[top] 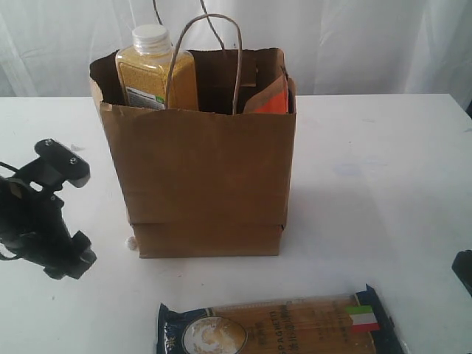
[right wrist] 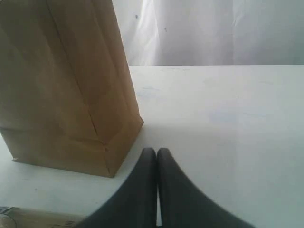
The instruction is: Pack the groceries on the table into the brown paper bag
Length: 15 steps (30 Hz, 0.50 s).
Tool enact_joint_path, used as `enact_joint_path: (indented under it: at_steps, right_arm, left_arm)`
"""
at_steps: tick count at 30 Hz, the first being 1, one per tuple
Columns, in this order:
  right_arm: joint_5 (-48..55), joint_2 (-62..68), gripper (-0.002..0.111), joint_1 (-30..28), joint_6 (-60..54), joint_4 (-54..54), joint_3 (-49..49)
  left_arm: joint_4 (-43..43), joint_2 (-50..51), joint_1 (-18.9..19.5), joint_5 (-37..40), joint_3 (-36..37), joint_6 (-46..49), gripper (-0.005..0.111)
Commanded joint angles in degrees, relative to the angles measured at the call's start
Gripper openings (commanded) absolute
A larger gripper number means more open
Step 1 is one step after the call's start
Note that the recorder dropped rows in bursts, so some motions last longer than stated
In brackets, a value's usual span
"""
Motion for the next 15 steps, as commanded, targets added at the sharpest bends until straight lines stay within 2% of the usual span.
enact_joint_path:
  at_steps: [1,5,15]
  right_arm:
    - [-0.47,-0.28,0.000,-0.18,-0.50,0.11,0.29]
    - [-0.47,-0.28,0.000,-0.18,-0.50,0.11,0.29]
    - [-0.47,-0.28,0.000,-0.18,-0.50,0.11,0.29]
  left_arm:
    - [-5.39,5.15,0.16,-1.47,-1.63,10.47,0.078]
    - [-8.72,8.61,0.16,-3.37,-1.63,19.63,0.078]
    - [-9.86,9.62,-0.27,-10.60,-1.63,19.50,0.078]
